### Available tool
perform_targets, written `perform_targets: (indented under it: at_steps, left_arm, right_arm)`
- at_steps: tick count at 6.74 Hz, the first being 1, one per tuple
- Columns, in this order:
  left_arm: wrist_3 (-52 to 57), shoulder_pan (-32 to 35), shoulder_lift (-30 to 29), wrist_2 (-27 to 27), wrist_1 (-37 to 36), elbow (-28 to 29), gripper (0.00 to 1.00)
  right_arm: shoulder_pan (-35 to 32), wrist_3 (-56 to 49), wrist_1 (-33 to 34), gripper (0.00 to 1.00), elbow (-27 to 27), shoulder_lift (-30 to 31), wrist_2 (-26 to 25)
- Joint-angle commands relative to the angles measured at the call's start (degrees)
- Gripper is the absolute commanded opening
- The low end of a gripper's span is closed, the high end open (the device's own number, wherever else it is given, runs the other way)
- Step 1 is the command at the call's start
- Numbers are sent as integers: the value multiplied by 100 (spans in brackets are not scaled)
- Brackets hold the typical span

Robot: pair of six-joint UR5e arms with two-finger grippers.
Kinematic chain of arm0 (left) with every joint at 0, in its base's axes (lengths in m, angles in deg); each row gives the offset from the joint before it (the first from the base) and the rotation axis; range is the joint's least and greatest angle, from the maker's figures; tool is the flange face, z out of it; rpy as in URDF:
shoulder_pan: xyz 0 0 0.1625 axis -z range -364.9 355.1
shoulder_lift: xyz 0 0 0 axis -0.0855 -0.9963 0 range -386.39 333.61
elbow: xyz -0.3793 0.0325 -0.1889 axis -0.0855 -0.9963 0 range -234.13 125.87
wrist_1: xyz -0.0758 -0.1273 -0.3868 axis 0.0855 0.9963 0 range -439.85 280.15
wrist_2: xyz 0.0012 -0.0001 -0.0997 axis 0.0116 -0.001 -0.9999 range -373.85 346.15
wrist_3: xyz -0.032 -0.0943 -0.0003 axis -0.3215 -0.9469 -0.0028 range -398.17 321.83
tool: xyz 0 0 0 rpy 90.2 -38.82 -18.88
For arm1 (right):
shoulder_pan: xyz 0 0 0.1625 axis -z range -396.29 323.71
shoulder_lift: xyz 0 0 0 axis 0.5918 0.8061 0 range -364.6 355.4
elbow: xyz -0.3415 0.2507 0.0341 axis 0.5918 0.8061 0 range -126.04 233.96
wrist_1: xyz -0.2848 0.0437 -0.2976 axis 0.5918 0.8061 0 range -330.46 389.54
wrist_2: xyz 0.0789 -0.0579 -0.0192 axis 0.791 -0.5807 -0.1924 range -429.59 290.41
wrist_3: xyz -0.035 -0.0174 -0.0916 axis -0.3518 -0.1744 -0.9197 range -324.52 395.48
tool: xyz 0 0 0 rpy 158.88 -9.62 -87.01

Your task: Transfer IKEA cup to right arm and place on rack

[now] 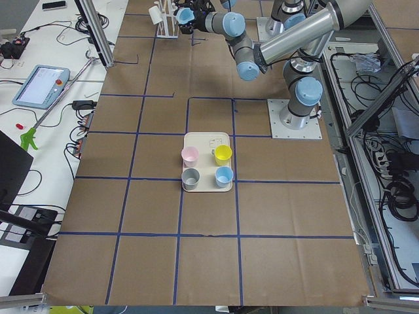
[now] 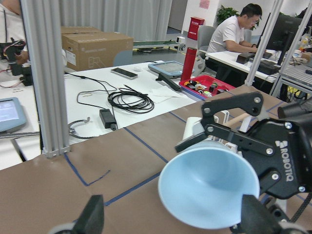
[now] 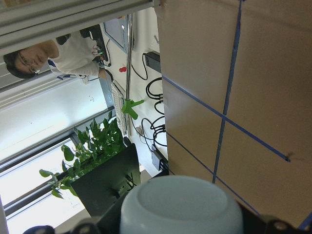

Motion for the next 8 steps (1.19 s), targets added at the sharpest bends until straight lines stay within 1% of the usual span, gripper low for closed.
perform_targets:
  at_steps: [1,2,3,4,5,6,7,8]
  left_arm:
    - [20,-227,311,1202,1282,363,99]
    - [20,-184,181,1952,2132,888,99]
    - [-6,-166,110,2491,3437,1493,99]
    - [-15,-157,-38,3166,4547,1995,99]
    - [-311,-52,-214,3773,5463,2418,99]
    - [-584,253,-355,4449,6446,2831,99]
    - [-595,552,-417,5004,7361,3305,99]
    - [-787,607,-339,5045,8397,3588,99]
  right_arm:
    - [713,-697,-18,6,376,-34,-16]
    - [1047,-1329,-18,6,518,-69,-33]
    - [1346,-2223,-27,6,589,-95,-85]
    - [1549,-3502,-36,6,589,-96,-103]
    - [1717,-4907,-88,5,581,-96,-147]
    - [1892,-5861,-88,5,598,-96,-504]
    - [2033,-6741,-80,4,607,-113,-882]
    - [2252,-7942,-36,4,668,-200,-964]
